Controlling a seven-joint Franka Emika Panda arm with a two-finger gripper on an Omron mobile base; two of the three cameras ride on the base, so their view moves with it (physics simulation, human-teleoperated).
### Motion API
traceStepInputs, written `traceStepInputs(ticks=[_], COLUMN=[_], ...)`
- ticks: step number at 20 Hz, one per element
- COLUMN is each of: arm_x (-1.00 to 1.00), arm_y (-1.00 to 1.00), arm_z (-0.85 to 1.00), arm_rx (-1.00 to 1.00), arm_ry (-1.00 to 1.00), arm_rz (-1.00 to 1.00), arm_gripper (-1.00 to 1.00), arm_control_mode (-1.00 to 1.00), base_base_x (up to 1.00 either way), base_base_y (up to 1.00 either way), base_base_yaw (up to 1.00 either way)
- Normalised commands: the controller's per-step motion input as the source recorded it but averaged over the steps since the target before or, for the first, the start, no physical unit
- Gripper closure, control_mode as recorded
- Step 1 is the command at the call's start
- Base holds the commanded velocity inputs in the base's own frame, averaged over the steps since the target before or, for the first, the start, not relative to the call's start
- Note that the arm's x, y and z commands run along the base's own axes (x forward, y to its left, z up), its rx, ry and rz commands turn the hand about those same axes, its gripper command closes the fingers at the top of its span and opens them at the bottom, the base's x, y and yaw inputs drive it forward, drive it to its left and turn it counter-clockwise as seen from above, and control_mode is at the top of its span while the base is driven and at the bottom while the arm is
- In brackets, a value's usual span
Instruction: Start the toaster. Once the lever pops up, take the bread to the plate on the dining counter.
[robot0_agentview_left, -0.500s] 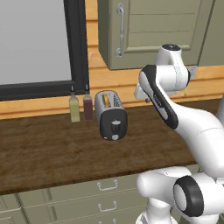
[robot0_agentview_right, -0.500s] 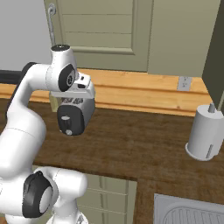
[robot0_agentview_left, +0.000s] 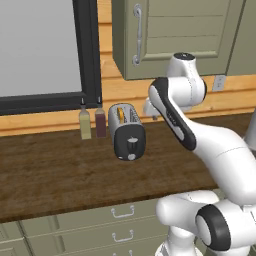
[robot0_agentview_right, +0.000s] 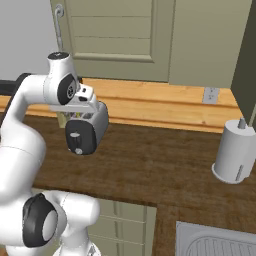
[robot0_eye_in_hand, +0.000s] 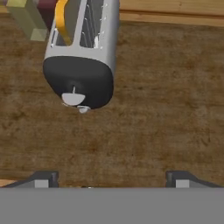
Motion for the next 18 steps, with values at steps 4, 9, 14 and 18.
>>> traceStepInputs(ticks=[4,9,14,18], arm_x=[0.0,0.0,0.08,0.29], arm_y=[0.5,0.59,0.52,0.26], arm_z=[-0.21,-0.36,-0.42,-0.39], arm_rx=[0.0,0.0,0.0,0.0], arm_ry=[0.0,0.0,0.0,0.0], arm_rz=[0.0,-0.01,-0.06,-0.1], arm_gripper=[-1.0,-1.0,-1.0,-1.0], arm_control_mode=[-1.0,-1.0,-1.0,-1.0], base_base_x=[0.0,0.0,0.0,0.0], base_base_y=[0.0,0.0,0.0,0.0], base_base_yaw=[0.0,0.0,0.0,0.0])
